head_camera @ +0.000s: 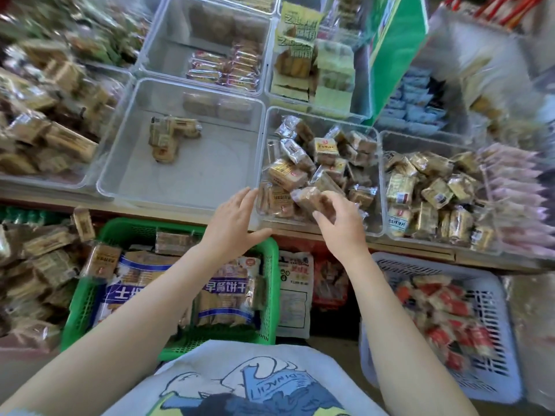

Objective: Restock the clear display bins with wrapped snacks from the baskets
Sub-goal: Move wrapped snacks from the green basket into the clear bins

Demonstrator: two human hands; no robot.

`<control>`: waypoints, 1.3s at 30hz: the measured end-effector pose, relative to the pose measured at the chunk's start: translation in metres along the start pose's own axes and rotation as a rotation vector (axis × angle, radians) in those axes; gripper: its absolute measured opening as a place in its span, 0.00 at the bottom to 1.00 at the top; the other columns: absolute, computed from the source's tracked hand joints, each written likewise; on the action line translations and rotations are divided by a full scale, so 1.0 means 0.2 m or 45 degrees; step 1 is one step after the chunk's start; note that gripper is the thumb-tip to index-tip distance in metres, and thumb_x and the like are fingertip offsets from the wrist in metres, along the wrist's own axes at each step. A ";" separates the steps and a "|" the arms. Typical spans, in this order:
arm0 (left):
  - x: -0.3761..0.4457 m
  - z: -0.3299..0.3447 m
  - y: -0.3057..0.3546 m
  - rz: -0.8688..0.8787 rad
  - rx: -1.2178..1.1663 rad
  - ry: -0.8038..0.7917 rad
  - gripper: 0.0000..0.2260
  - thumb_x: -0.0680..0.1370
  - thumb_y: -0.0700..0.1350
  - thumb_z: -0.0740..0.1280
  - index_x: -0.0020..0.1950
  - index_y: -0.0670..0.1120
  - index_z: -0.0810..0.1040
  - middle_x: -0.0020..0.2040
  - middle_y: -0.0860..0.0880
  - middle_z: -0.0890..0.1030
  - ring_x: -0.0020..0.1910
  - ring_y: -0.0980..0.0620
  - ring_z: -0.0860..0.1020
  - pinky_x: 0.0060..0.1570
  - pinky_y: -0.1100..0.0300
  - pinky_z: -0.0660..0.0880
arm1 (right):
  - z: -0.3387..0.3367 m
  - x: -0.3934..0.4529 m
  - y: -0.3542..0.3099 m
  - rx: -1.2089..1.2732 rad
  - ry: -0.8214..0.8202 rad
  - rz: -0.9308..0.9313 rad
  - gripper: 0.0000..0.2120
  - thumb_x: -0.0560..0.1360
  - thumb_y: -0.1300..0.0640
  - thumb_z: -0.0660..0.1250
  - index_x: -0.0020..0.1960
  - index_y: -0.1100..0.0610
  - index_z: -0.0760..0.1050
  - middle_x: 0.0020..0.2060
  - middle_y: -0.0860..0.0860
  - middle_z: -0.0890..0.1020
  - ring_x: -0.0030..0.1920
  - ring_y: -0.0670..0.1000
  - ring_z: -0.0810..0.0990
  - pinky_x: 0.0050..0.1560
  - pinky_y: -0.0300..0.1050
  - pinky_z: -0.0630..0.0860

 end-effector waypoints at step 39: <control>-0.21 0.17 0.04 -0.163 -0.803 -0.122 0.27 0.72 0.42 0.76 0.67 0.55 0.70 0.54 0.56 0.79 0.51 0.58 0.79 0.52 0.61 0.79 | 0.45 -0.41 0.10 0.940 -0.413 0.490 0.16 0.79 0.39 0.60 0.58 0.48 0.75 0.52 0.49 0.82 0.44 0.46 0.82 0.49 0.42 0.76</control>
Point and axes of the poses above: each hand's wrist, its own x-axis towards the middle knuckle, its own z-axis out of the palm, y = z × x, the point moved 8 cm from there along x, towards the middle knuckle
